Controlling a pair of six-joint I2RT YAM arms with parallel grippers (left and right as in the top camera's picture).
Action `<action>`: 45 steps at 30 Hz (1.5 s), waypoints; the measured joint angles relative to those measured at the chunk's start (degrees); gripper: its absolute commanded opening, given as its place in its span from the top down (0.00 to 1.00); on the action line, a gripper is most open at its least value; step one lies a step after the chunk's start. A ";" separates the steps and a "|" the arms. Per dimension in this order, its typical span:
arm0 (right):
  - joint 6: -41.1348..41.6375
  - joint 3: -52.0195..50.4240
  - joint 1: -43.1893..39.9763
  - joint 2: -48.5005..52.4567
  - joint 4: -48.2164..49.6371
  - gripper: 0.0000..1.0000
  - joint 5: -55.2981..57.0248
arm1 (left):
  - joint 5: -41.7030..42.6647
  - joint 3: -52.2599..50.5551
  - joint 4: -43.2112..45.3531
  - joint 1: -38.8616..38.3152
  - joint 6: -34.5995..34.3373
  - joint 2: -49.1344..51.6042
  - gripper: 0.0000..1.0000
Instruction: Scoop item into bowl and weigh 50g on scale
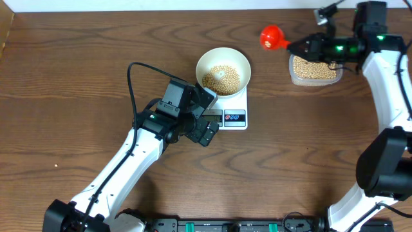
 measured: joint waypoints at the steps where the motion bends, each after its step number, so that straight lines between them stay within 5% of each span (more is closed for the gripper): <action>1: -0.42 0.00 -0.70 -0.02 -0.98 0.99 0.33 | 0.00 0.00 -0.02 0.00 0.00 0.00 0.02; 10: -3.10 0.00 -7.89 -0.02 -6.45 0.99 5.79 | 0.00 0.00 0.00 0.00 0.00 0.00 0.02; 21: -3.50 0.00 -8.41 -0.02 -7.26 0.98 25.59 | 0.00 0.00 0.00 0.00 0.00 0.00 0.02; 45: -3.91 0.57 13.35 -0.92 -8.96 0.99 70.31 | 0.00 0.00 0.00 0.00 0.00 0.00 0.02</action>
